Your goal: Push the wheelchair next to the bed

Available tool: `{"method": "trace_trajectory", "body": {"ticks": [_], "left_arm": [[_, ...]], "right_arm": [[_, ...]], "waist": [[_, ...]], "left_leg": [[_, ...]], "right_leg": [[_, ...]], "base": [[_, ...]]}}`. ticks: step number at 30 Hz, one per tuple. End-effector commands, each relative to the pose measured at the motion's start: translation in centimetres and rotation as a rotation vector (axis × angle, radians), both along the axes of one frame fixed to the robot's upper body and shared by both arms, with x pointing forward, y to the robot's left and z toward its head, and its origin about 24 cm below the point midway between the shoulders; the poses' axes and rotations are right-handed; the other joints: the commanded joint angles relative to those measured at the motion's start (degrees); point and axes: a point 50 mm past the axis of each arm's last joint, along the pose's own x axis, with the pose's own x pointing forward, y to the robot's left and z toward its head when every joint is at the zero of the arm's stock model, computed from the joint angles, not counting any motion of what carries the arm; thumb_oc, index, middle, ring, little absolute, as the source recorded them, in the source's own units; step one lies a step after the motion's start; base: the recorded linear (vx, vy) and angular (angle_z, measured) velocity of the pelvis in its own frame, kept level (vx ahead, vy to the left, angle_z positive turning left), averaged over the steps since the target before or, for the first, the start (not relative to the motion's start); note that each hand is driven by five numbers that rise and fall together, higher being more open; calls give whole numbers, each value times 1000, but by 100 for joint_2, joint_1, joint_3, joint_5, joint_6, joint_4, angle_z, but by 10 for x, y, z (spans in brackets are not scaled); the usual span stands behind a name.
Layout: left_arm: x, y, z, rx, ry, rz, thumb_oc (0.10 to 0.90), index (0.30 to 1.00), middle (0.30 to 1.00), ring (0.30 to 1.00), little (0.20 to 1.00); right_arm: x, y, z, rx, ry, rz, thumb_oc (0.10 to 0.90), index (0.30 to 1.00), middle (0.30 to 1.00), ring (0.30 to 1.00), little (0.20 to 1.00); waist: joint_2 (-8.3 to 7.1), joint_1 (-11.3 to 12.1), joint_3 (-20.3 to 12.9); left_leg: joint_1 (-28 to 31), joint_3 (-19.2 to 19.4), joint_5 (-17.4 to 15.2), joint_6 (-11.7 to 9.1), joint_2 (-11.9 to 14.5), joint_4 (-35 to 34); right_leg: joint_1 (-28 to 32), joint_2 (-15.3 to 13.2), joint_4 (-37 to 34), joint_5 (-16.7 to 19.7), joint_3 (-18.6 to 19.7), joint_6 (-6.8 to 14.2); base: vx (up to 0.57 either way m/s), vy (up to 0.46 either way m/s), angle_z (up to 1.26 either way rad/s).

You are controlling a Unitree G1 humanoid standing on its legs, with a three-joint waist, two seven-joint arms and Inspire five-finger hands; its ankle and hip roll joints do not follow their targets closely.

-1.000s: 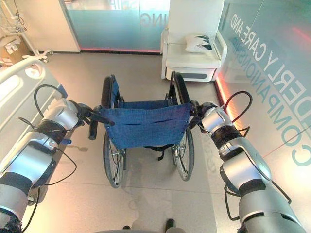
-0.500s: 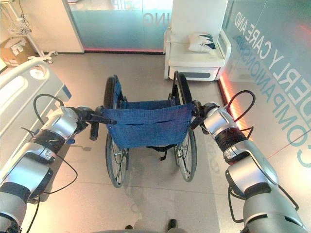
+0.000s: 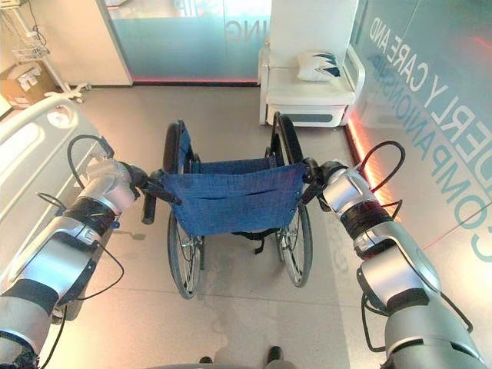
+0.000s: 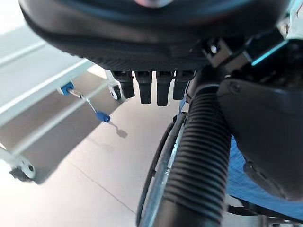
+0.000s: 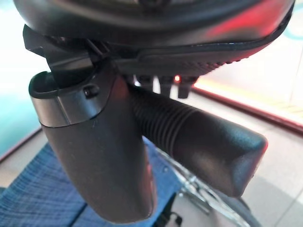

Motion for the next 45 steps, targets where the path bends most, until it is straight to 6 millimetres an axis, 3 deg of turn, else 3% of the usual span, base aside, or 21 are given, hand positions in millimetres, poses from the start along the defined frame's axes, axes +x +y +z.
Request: {"method": "trace_trajectory", "body": {"ticks": [1,2,3,4,5,6,7,8,23,27,33,37,45], "left_arm": [[-36,25,-76,204,373,58,728,792,792,792,792],[-36,24,-76,201,375,58,701,752,752,752,752],[-37,21,-79,179,385,57,593,589,589,589,589],[-37,21,-79,179,385,57,593,589,589,589,589],[-37,17,-82,162,389,53,433,349,349,349,349],[-37,16,-83,159,390,51,400,300,300,300,300],[-38,15,-84,155,391,50,400,300,300,300,300],[-38,14,-86,147,391,42,400,300,300,300,300],[-30,9,-87,77,128,-37,400,300,300,300,300],[-27,8,-85,87,67,-94,400,300,300,300,300],[-22,6,-78,63,-29,-157,400,300,300,300,300],[-19,8,-71,-8,-138,-152,400,300,300,300,300],[-15,17,-53,-94,-268,-120,400,300,300,300,300]], "right_arm": [[14,4,32,-79,-53,22,800,900,900,900,900],[14,4,32,-77,-53,24,800,900,900,900,900],[15,8,32,-66,-54,31,800,900,900,900,900],[15,8,32,-66,-54,31,800,900,900,900,900],[15,10,31,-56,-54,38,800,900,900,900,900],[16,11,31,-51,-55,42,800,900,900,900,900],[16,12,31,-44,-58,47,690,735,735,735,735],[16,15,31,-29,-57,61,400,300,300,300,300],[16,32,36,27,-132,196,400,300,300,300,300],[15,27,37,-58,-153,216,400,300,300,300,300],[13,25,31,-76,-160,208,400,300,300,300,300],[11,22,18,-51,-151,193,400,300,300,300,300],[8,18,14,-34,-168,211,400,300,300,300,300]], "waist": [[-289,151,351],[-289,150,351],[-292,131,348],[-292,131,348],[-289,123,350],[-287,122,351],[-285,119,353],[-281,110,353],[-260,117,356],[-240,137,357],[-201,172,368],[-188,206,338],[-156,240,304]], "left_leg": [[-221,72,-168,83,-200,303],[-219,73,-168,83,-199,303],[-219,87,-172,84,-200,308],[-219,87,-172,84,-199,308],[-217,93,-174,85,-199,312],[-217,95,-176,86,-198,315],[-217,95,-178,86,-198,317],[-217,101,-181,84,-201,322],[-216,89,-164,59,-196,294],[-206,67,-152,57,-203,269],[-189,34,-139,61,-209,229],[-166,17,-124,53,-214,192],[-164,18,-100,34,-202,175]], "right_leg": [[67,27,477,-504,117,-41],[67,27,478,-504,119,-41],[60,28,482,-506,136,-41],[59,28,482,-506,137,-41],[60,26,487,-508,146,-40],[58,25,491,-510,150,-39],[58,25,491,-513,155,-40],[56,23,498,-517,164,-40],[52,13,500,-516,155,-38],[69,7,494,-512,130,-39],[85,-1,490,-513,92,-47],[113,-8,473,-510,65,-50],[121,-40,495,-508,-4,-36]], "base": [[5,3,-3],[5,6,-4],[0,0,0],[0,0,0],[0,0,0],[0,0,0],[0,0,0],[0,0,0],[0,0,0],[0,0,0],[0,0,0],[0,0,0],[0,0,0]]}}
